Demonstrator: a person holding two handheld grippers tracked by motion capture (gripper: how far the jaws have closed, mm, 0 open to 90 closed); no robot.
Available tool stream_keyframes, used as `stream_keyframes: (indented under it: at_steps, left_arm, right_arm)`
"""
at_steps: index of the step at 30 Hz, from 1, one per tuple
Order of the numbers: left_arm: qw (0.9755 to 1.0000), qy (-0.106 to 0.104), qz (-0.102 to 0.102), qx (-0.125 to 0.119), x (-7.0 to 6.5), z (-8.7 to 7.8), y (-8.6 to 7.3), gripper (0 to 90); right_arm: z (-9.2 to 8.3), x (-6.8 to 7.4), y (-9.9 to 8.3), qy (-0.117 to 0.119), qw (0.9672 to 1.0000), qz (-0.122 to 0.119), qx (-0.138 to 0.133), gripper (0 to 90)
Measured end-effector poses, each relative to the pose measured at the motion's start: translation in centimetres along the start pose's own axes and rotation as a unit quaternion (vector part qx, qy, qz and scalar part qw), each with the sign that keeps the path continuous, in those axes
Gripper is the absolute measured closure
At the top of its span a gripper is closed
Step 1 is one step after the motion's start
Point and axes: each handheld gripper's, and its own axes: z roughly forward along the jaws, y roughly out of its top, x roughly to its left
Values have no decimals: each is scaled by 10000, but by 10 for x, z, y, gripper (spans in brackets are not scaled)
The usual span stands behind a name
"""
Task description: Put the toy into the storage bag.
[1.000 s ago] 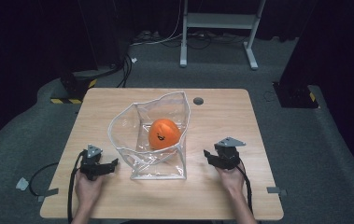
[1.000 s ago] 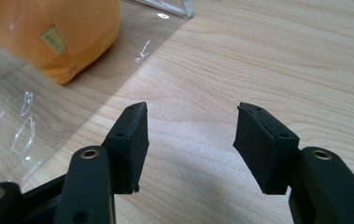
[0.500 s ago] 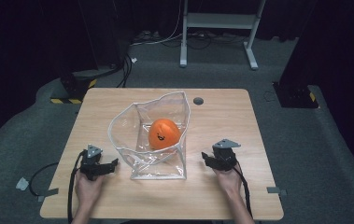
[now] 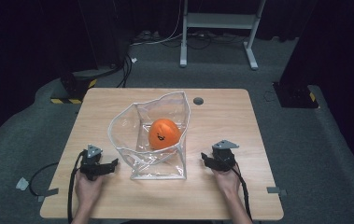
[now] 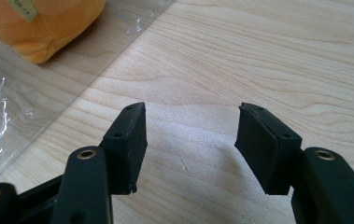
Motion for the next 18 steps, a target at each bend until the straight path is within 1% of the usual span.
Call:
stream_keyframes:
  at_steps: [2, 4, 6, 9, 18]
  left_arm:
    - [10000, 1, 7, -1, 0, 0, 0, 167]
    - [10000, -4, 0, -3, 0, 0, 0, 167]
    - [10000, -2, 1, -2, 0, 0, 0, 167]
    - [10000, -4, 2, -1, 0, 0, 0, 167]
    - [10000, -3, 3, -2, 0, 0, 0, 168]
  right_arm:
    - [1, 1, 0, -3, 10000, -8, 29, 428]
    - [2, 2, -1, -16, 9999, -82, 78, 428]
    - [4, 4, -1, -9, 9999, -98, 93, 428]
    - [5, 3, -2, -2, 9999, -82, 57, 428]
    - [8, 4, -4, 27, 10000, -49, 59, 428]
